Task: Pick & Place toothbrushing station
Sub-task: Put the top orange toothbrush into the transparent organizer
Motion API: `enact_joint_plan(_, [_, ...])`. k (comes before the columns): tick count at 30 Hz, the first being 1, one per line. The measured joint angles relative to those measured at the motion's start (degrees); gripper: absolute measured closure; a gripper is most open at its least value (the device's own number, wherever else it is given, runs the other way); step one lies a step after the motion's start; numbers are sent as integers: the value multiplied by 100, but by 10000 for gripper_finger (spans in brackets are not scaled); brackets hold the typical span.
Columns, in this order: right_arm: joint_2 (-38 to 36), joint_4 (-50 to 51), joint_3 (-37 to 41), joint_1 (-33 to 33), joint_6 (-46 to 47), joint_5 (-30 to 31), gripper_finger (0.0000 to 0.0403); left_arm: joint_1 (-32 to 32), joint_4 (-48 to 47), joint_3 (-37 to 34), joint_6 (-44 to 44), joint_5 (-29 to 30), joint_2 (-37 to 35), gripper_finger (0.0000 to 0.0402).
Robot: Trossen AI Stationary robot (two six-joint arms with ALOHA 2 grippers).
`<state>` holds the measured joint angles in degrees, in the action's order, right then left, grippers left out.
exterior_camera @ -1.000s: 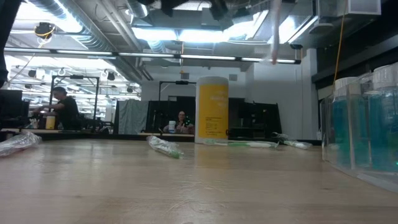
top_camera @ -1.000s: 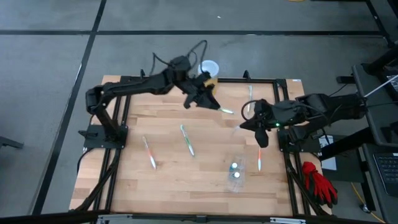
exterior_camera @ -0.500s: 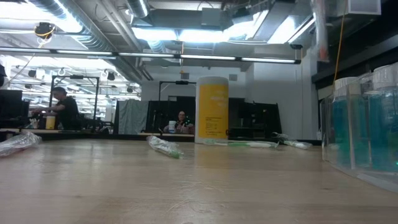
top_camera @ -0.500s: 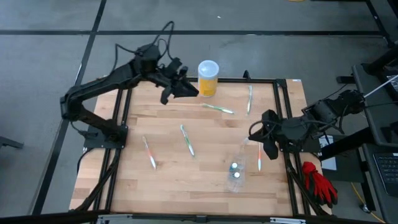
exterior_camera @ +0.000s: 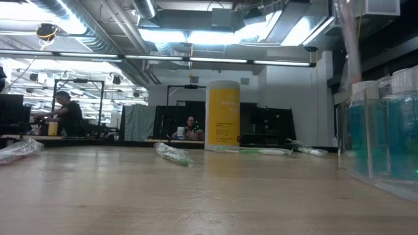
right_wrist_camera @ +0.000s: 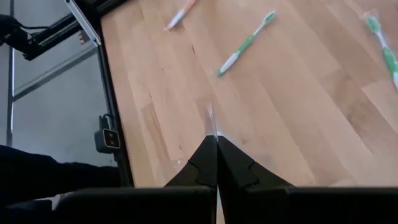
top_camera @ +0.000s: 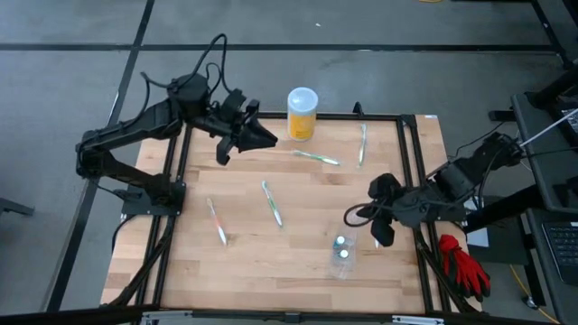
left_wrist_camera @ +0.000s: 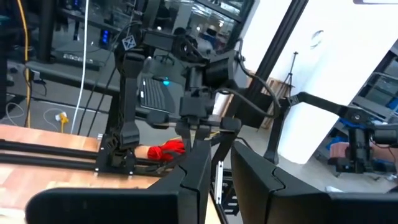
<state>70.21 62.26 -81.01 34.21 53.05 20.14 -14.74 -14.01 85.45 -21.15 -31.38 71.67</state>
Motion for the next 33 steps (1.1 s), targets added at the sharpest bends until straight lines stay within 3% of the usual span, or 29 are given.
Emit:
enact_joint_plan(24, [534,876,20,357,387,302,403,626,-2,0,134,315,-20,344])
enact_joint_plan(33, [530,368,704,409,637,401,403,692,9,0,143,343,-98,346])
